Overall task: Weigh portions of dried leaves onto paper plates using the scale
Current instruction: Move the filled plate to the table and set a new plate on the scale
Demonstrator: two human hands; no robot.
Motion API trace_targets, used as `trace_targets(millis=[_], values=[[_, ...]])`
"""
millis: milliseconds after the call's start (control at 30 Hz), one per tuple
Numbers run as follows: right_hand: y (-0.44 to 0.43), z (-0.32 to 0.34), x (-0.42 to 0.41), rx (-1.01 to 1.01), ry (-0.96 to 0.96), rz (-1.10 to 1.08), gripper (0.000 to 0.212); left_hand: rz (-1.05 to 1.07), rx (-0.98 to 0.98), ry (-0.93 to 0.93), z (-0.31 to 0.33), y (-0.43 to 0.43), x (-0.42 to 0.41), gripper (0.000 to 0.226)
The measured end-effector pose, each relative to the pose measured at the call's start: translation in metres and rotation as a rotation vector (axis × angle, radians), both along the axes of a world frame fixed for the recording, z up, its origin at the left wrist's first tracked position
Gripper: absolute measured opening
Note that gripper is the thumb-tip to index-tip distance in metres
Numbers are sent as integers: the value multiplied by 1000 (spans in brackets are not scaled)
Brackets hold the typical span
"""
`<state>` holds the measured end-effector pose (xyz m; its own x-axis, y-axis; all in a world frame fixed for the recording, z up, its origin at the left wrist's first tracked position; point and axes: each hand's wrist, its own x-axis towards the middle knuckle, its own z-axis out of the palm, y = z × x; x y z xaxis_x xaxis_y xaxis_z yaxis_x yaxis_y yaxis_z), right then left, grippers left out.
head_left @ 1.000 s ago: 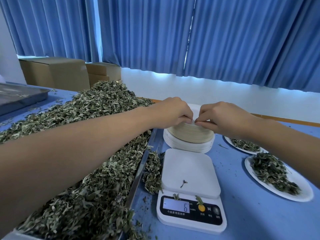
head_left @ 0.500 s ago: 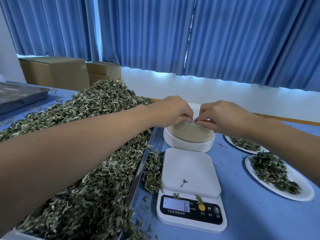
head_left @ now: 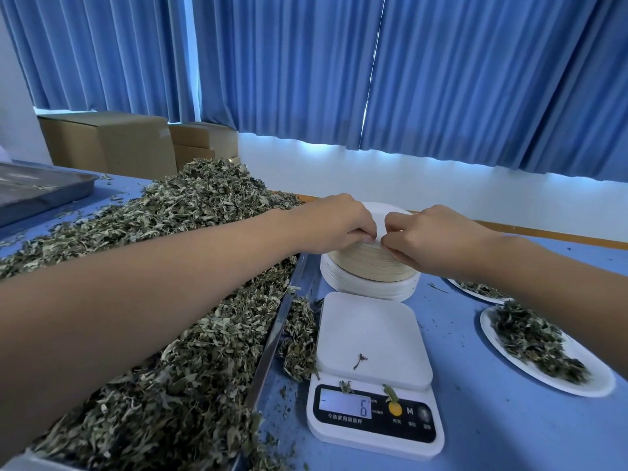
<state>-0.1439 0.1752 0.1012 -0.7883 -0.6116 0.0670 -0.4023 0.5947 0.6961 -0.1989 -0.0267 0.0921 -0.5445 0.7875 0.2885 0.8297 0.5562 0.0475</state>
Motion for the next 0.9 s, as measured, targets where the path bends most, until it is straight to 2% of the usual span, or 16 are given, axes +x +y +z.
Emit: trace_targets(millis=[367,567,733,900], values=[[-9,5,-6,96,-23,-21,24,12,-13,4,0,2,-3,21],[-4,8,-9,48,-23,20,28,13,43,-29,4,3,-6,20],[-3,11,-8,16,-12,51,36,12,42,13,8,4,-7,19],[-1,25,-1,-140,55,125,37,6,98,49,19,-2,-5,19]])
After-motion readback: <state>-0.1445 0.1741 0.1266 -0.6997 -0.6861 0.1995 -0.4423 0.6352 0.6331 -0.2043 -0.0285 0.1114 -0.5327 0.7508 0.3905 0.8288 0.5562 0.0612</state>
